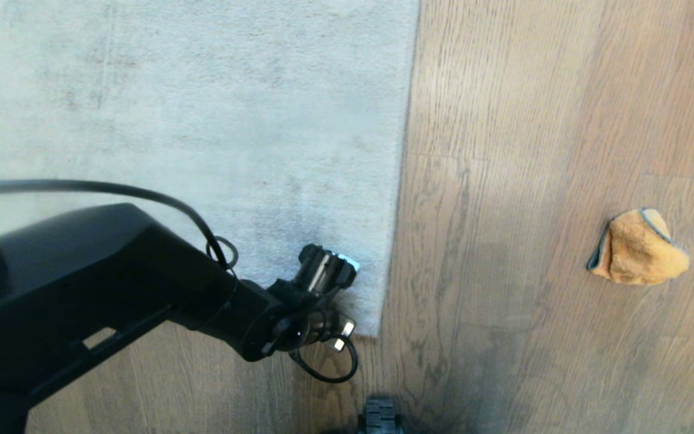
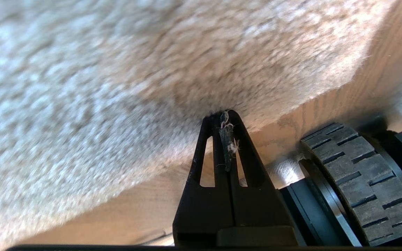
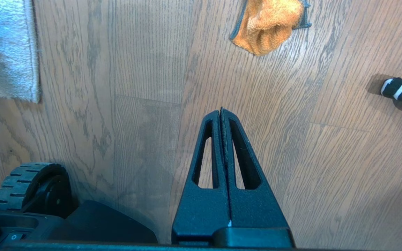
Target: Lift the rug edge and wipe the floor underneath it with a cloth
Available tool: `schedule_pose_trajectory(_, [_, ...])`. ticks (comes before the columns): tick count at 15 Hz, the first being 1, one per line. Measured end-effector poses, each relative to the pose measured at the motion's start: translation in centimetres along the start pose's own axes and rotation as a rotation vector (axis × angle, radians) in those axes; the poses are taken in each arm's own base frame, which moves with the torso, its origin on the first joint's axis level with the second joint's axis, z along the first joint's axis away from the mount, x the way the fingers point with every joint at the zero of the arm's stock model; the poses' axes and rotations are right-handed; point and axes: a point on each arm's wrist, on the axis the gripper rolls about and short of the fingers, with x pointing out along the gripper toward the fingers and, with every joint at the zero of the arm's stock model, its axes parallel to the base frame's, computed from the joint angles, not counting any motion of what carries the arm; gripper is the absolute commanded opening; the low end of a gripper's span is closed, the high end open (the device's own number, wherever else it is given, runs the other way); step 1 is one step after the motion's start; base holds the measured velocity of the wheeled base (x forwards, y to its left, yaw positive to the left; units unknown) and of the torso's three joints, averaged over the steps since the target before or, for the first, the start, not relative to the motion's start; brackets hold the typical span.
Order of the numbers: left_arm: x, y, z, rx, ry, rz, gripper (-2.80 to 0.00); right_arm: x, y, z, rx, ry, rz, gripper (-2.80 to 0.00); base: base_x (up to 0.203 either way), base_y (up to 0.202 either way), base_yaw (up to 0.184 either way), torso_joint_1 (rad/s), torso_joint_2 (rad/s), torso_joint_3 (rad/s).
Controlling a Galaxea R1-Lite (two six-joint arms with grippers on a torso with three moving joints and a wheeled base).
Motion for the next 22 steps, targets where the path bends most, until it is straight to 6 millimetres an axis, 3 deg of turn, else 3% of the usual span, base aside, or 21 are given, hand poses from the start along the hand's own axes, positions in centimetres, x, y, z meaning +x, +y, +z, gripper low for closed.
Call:
schedule_pose_trajectory(5, [0.6, -0.1, -0.1, 0.002, -0.002, -0.020, -2.80, 0.0, 0.0, 0.0, -0.001, 0.000, 0.000, -2.80, 0.000, 0.000, 0.000, 0.000, 0.00, 0.000])
schedule_pose_trajectory(10, [-1.3, -0.4, 0.8, -0.002, -0.054, -0.038, -2.80, 0.0, 0.0, 0.0, 0.000, 0.000, 0.000, -2.80, 0.000, 0.000, 0.000, 0.000, 0.00, 0.000])
schedule_pose_trajectory(16, [-8.0, 0.5, 0.3, -0.008, -0.126, -0.047, -2.80, 0.0, 0.0, 0.0, -0.001, 0.000, 0.000, -2.80, 0.000, 0.000, 0.000, 0.000, 0.00, 0.000])
schedule_pose_trajectory(22, [-16.8, 2.8, -3.7, -0.044, -0.228, -0.054, -2.80, 0.0, 0.0, 0.0, -0.001, 0.000, 0.000, -2.80, 0.000, 0.000, 0.000, 0.000, 0.00, 0.000])
